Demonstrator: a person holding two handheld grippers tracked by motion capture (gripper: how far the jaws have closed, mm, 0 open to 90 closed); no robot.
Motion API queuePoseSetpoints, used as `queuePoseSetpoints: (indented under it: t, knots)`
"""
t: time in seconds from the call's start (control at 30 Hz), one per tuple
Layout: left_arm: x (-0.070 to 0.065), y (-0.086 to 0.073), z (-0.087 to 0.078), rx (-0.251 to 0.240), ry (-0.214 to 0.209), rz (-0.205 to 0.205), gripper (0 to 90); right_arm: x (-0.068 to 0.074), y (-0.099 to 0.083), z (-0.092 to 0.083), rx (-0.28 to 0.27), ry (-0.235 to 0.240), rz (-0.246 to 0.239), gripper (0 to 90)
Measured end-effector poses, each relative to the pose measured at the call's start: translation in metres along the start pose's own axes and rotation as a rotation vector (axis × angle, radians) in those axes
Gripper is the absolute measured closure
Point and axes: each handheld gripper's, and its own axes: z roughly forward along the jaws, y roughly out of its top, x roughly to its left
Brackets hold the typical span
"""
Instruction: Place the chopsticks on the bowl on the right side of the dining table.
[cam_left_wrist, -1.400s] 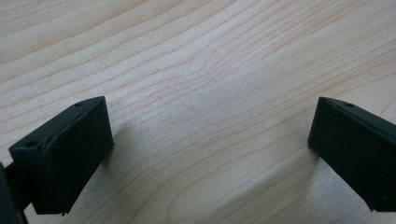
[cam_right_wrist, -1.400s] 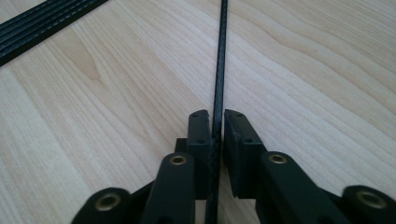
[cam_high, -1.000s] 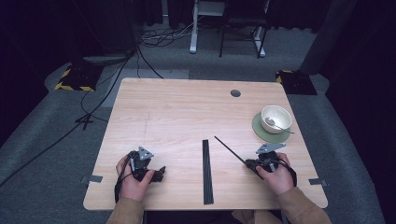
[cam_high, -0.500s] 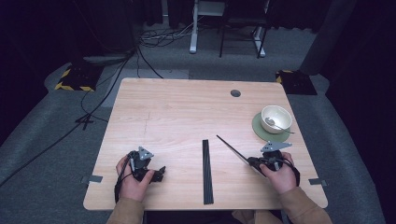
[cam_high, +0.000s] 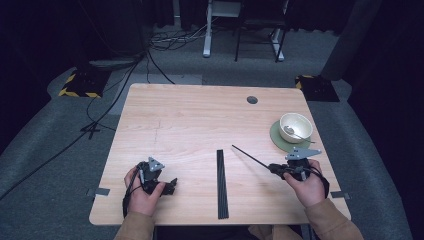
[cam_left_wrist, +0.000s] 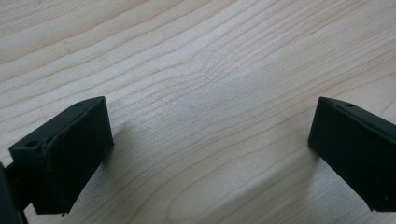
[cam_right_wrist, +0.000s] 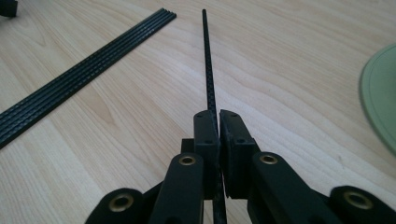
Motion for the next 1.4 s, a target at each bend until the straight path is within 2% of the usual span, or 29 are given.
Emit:
queuePoseSetpoints:
  t: [0.17,0.3,0.83,1.17,1.4]
  knots:
    - [0.000,0.000,0.000,-0.001,-0.001,0.001,0.1,0.001,0.007,-0.011,-0.023,-0.002,-0.019,86.5]
    - [0.000,0.000,0.000,0.000,0.000,0.000,0.1,0.001,0.011,-0.017,-0.043,0.000,-0.015,86.5]
    - [0.000,0.000,0.000,0.000,0.000,0.000,0.1,-0.008,0.028,-0.043,-0.109,0.016,-0.043,86.5]
    - [0.000,0.000,0.000,-0.001,-0.001,0.001,0.1,-0.018,0.036,-0.058,-0.143,0.029,-0.055,86.5]
    - [0.000,0.000,0.000,0.000,0.000,0.000,0.1,-0.036,0.044,-0.071,-0.172,0.012,-0.059,86.5]
